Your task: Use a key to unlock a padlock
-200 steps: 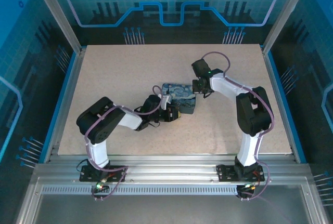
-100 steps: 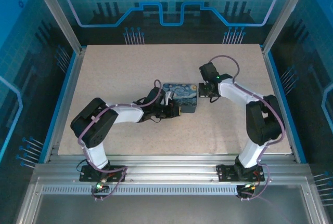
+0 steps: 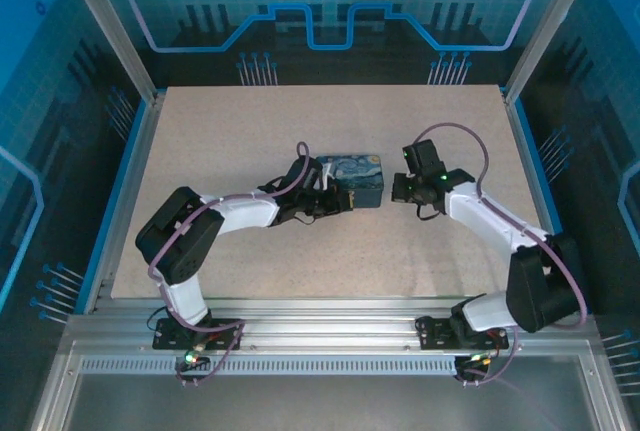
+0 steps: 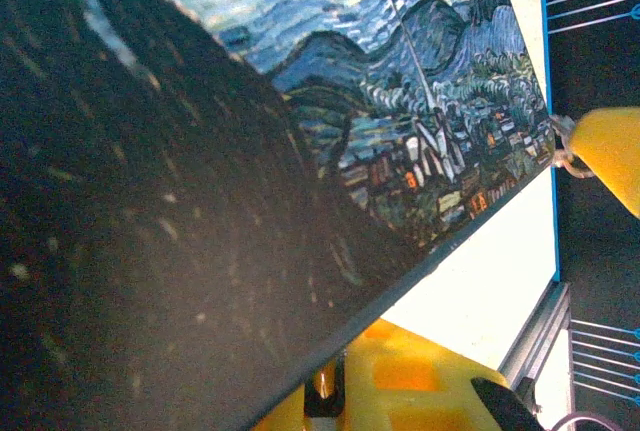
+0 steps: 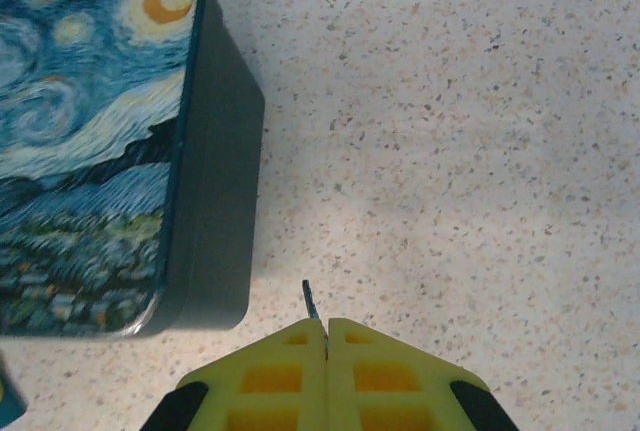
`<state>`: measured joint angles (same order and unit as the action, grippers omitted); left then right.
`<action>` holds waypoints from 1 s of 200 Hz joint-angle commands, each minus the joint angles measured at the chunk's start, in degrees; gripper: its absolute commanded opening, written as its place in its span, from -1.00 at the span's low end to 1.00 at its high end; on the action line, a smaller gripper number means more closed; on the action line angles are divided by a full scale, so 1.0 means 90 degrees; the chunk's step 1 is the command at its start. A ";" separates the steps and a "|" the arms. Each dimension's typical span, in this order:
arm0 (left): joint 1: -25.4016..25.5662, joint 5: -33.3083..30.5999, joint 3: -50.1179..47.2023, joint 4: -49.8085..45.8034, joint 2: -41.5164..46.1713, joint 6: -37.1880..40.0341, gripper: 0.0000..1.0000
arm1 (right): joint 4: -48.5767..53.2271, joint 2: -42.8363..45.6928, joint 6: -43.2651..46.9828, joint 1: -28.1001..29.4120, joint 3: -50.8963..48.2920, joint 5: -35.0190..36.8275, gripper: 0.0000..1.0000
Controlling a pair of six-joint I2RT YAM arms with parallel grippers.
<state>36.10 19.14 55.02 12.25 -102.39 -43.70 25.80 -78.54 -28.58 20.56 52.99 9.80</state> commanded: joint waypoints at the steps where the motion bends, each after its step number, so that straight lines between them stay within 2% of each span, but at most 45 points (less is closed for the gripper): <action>1: -0.0070 -0.0056 0.0204 0.0012 -0.0069 -0.0166 -1.00 | -0.0333 0.0466 -0.0202 -0.0021 -0.0252 -0.0423 -1.00; 125: -0.0066 0.0049 0.0136 0.0371 -0.0348 -0.0385 -1.00 | -0.2609 0.2316 -0.0901 -0.0014 -0.2127 -0.2639 -1.00; 200: -0.0126 0.0120 0.0185 0.0521 -0.0459 -0.0517 -1.00 | -0.3575 0.2584 -0.1835 -0.0050 -0.2391 -0.2786 -1.00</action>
<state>35.62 19.20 55.05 14.48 -105.95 -47.62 -0.54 -56.90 -40.32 20.56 33.45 -14.22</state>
